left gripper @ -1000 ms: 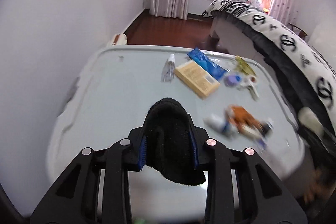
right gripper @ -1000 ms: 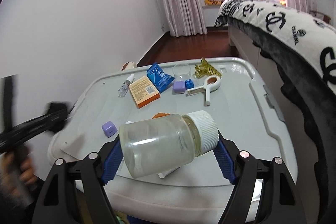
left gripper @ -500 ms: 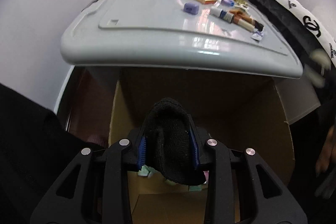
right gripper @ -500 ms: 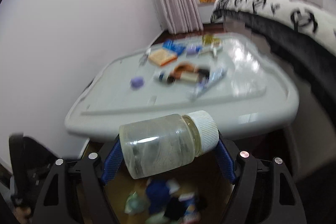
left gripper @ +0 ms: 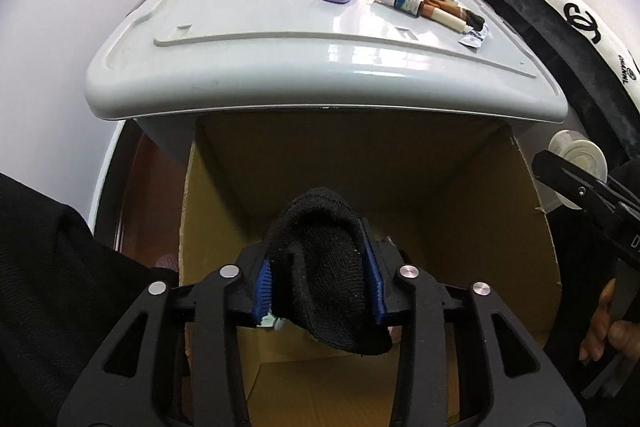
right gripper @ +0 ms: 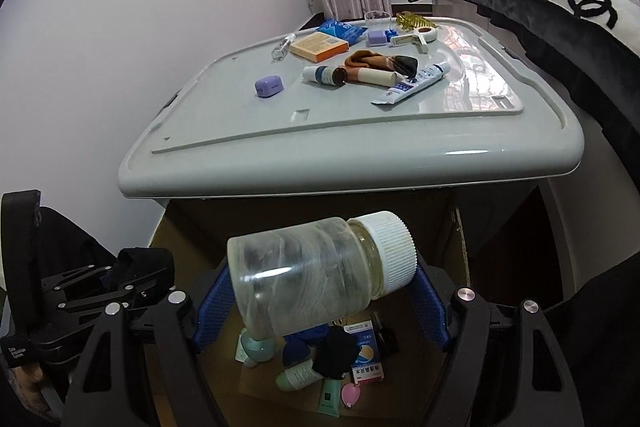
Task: Collect trash
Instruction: 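Carry the clear jar and black cloth over the box and release both, then grasp the orange sock with the right tool while the left tool grasps the purple cube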
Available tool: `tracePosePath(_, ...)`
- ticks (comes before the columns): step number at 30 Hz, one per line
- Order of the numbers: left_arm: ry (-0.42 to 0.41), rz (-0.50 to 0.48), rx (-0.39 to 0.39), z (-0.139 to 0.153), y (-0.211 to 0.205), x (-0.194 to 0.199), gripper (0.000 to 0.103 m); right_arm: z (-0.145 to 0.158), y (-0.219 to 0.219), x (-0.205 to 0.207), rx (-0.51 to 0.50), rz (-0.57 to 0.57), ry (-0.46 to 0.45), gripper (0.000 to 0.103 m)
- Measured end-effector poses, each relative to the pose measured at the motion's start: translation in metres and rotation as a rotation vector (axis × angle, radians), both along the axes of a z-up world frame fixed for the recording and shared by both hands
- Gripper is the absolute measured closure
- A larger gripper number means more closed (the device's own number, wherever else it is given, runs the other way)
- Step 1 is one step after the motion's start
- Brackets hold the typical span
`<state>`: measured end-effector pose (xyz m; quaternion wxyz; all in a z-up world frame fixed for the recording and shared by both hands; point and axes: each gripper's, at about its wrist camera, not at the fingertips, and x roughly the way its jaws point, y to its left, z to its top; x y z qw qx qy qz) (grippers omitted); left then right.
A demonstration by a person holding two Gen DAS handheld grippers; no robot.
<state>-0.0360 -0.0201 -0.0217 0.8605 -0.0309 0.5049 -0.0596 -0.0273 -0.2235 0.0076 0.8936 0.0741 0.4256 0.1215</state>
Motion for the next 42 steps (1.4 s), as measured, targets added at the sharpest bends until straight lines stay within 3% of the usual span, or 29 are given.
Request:
tracePosePath(1, 0.006, 0.000, 0.007, -0.001, -0.001, 0.000, 0.048, 0.000, 0.000, 0.002, -0.004, -0.007, 0.008, 0.012)
tracePosePath(2, 0.014, 0.002, 0.026, -0.002, -0.002, 0.001, 0.024, 0.000, -0.001, 0.002, -0.012, -0.021, 0.007, 0.010)
tracePosePath(3, 0.017, 0.013, 0.065, -0.002, -0.004, 0.001, 0.015, 0.002, -0.002, 0.002, -0.008, -0.027, 0.002, 0.009)
tracePosePath(9, 0.028, 0.015, 0.058, -0.004, -0.001, 0.001, 0.015, 0.029, -0.024, 0.027, 0.079, -0.016, -0.049, 0.009)
tracePosePath(12, 0.048, 0.015, 0.050, -0.008, -0.001, 0.004, 0.015, 0.055, -0.031, 0.075, -0.026, 0.033, -0.115, 0.010)
tracePosePath(14, 0.069, 0.010, 0.037, -0.013, -0.002, 0.006, 0.015, 0.061, -0.034, 0.112, -0.091, 0.061, -0.131, 0.017)
tracePosePath(17, 0.091, 0.009, 0.026, -0.020, -0.003, 0.010, 0.015, 0.056, -0.038, 0.176, -0.121, 0.101, -0.076, 0.027)
tracePosePath(23, 0.117, 0.011, 0.011, -0.029, -0.003, 0.011, 0.015, 0.028, -0.017, 0.251, -0.142, 0.231, 0.011, 0.028)
tracePosePath(24, 0.120, 0.007, 0.014, -0.030, -0.004, 0.011, 0.015, 0.019, -0.012, 0.263, -0.158, 0.231, 0.034, 0.032)
tracePosePath(26, 0.125, -0.005, 0.019, -0.032, -0.005, 0.011, 0.015, 0.002, -0.009, 0.281, -0.148, 0.227, 0.101, 0.053)
tracePosePath(27, 0.122, -0.009, 0.025, -0.032, -0.006, 0.011, 0.015, -0.007, -0.011, 0.290, -0.091, 0.219, 0.141, 0.063)
tracePosePath(28, 0.118, -0.012, 0.029, -0.031, -0.006, 0.011, 0.015, -0.010, -0.015, 0.296, -0.063, 0.188, 0.152, 0.081)
tracePosePath(29, 0.115, -0.012, 0.031, -0.030, -0.007, 0.012, 0.015, -0.015, -0.015, 0.300, -0.085, 0.178, 0.185, 0.082)
tracePosePath(33, 0.085, -0.005, 0.020, -0.021, -0.009, 0.014, 0.015, -0.007, -0.007, 0.290, -0.145, 0.189, 0.133, 0.086)
tracePosePath(38, -0.024, -0.016, 0.022, 0.019, -0.014, 0.043, 0.015, 0.057, -0.045, 0.256, 0.057, 0.078, -0.022, 0.085)
tracePosePath(39, -0.047, -0.007, 0.006, 0.029, -0.014, 0.059, 0.015, 0.074, -0.055, 0.240, 0.104, 0.058, -0.061, 0.085)
tracePosePath(42, -0.088, 0.006, -0.051, 0.046, -0.014, 0.114, 0.013, 0.086, -0.076, 0.211, 0.211, 0.013, -0.086, 0.084)
